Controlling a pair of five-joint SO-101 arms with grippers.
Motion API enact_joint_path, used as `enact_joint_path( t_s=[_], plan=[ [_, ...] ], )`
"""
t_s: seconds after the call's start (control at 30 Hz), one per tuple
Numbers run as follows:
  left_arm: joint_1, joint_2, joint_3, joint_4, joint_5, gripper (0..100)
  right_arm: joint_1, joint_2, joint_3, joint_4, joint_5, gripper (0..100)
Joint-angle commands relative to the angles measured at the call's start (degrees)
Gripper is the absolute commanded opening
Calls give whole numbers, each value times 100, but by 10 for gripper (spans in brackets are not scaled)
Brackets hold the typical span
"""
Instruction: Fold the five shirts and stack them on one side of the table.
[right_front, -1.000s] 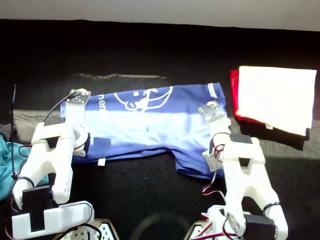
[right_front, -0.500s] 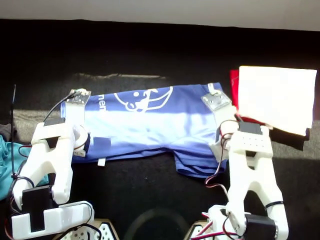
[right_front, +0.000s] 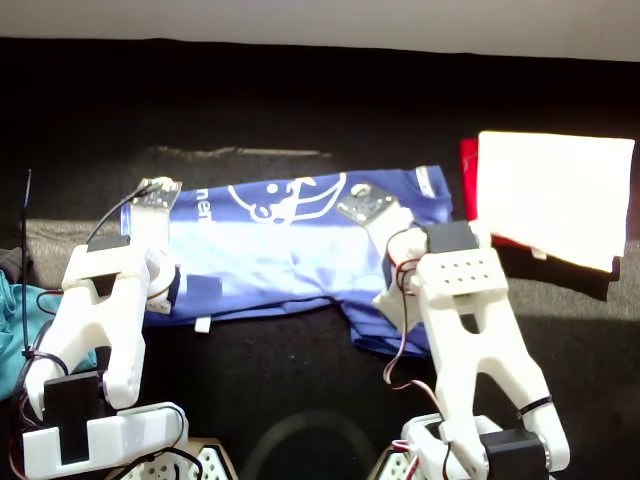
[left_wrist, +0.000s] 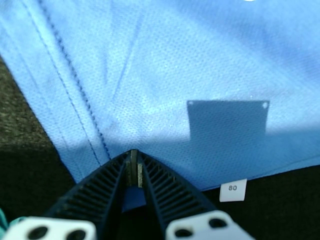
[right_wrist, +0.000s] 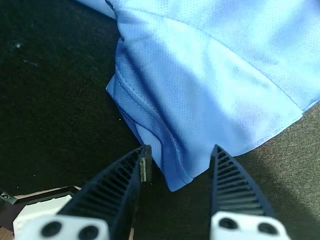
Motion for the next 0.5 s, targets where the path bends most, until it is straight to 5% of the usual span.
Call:
enact_joint_path(
  t_s=[0.0, 0.27, 0.47],
  plan=[
    [57, 13, 31, -79, 35, 9, -22, -215, -303, -4, -53, 224],
    [57, 13, 31, -79, 35, 9, -532, -198, -84, 576, 448, 224],
    [57, 13, 31, -79, 35, 9, -558, -163, 1059, -620, 1116, 224]
  ],
)
